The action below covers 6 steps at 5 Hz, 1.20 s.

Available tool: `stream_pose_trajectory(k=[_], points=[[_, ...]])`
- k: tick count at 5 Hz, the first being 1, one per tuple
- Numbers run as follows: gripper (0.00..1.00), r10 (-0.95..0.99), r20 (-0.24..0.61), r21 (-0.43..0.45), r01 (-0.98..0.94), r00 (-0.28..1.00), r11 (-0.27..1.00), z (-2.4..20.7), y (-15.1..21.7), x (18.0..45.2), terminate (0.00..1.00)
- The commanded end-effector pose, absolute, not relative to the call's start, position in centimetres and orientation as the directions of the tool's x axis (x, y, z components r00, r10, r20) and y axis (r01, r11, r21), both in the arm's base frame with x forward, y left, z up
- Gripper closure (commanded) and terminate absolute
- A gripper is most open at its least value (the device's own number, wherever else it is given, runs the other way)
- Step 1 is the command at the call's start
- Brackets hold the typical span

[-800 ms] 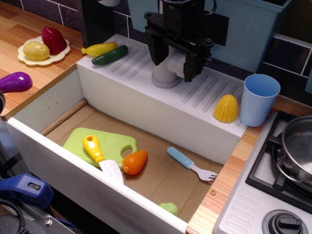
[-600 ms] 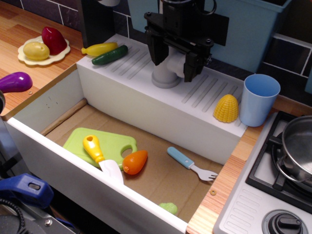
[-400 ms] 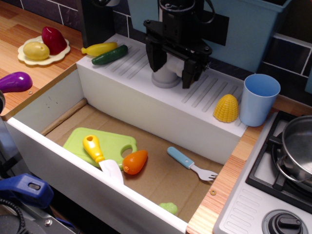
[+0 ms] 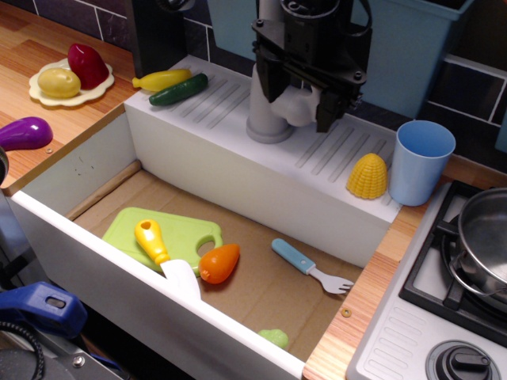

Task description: Turn lever vertical to front

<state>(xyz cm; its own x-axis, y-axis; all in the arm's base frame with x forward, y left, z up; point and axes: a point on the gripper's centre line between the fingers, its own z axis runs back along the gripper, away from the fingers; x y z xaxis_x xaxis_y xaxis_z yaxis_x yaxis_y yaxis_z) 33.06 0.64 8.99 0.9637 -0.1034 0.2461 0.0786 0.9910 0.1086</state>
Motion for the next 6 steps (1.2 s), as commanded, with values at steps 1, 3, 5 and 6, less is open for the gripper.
stream_pose_trajectory(k=[1, 3, 5, 6], points=[[0.0, -0.136, 0.381, 0.121, 0.096, 0.914, 0.988, 12.1, 0.6, 35.6, 0.0], [0.0, -0.172, 0.421, 0.144, 0.122, 0.89, 0.982, 12.3, 0.7, 36.9, 0.0], [0.0, -0.164, 0.447, 0.103, 0.132, 0.88, 0.986, 11.5, 0.4, 37.3, 0.0], [1.0, -0.14, 0.439, 0.071, 0.122, 0.887, 0.99, 11.1, 0.4, 37.6, 0.0]])
